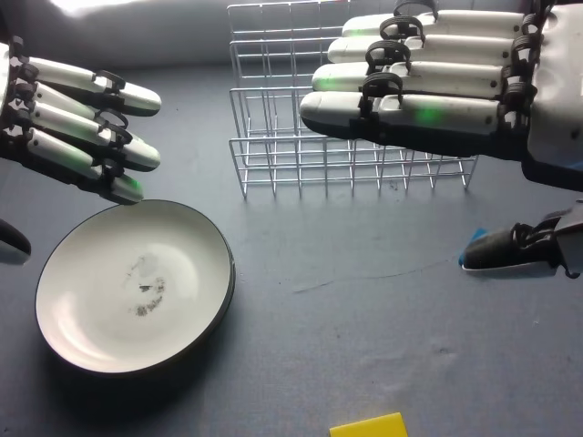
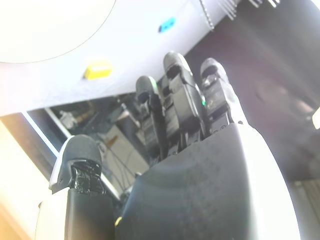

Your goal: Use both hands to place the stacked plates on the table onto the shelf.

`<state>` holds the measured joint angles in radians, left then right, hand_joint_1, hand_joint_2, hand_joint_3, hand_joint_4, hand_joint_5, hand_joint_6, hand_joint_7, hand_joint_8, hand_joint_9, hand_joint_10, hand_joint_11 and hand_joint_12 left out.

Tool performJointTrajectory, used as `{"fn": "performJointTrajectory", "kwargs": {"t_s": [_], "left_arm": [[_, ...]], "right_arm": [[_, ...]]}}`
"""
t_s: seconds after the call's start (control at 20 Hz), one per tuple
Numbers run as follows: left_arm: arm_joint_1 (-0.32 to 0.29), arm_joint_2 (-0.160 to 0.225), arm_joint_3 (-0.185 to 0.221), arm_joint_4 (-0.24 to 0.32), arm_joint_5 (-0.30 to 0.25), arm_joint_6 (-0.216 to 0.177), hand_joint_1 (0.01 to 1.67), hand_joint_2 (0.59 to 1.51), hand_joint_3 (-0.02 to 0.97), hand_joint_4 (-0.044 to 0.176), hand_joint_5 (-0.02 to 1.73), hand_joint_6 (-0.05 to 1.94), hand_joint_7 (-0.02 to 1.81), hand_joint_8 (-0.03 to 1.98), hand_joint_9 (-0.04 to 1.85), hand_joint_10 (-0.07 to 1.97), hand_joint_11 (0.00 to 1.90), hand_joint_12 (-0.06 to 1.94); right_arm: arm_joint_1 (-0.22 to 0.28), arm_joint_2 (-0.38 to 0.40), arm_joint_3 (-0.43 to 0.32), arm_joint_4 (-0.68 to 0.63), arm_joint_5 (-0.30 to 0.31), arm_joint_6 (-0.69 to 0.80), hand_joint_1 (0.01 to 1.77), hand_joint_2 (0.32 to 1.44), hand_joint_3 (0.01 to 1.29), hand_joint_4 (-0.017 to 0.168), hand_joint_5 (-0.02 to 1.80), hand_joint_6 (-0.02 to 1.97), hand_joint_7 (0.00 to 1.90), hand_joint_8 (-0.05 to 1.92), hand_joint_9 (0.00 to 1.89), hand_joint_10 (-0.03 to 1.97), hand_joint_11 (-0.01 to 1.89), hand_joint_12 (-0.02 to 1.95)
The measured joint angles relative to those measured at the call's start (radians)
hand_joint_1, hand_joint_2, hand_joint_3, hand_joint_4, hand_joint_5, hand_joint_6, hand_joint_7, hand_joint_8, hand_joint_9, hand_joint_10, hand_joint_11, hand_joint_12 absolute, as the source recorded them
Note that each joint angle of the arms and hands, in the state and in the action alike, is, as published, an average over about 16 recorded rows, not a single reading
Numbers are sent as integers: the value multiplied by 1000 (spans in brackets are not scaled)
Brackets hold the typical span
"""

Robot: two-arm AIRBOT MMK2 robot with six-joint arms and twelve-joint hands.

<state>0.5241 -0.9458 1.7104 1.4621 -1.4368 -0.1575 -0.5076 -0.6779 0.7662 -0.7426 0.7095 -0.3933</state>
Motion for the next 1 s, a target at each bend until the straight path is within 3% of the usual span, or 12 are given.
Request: {"fn": "performJointTrajectory", "kwargs": {"t_s": [0.35,0.6,1.0], "left_arm": [[-7,-10,14,27,-11,3,82,1114,50,-9,111,7,68,-2,94,8,29,3],[-3,-19,28,71,-27,30,25,1084,37,1,16,6,13,-2,19,9,16,12],[91,-49,77,119,-49,117,22,1077,27,1,21,6,20,-2,21,9,17,12]], "right_arm": [[-1,-1,0,-19,0,-6,368,1041,36,4,13,-5,14,16,15,-1,21,22],[1,-8,9,-74,-5,0,256,1023,27,4,12,-6,14,16,15,-2,21,24],[11,-34,37,-205,-62,71,676,950,19,6,12,-6,14,16,15,-2,21,23]]}}
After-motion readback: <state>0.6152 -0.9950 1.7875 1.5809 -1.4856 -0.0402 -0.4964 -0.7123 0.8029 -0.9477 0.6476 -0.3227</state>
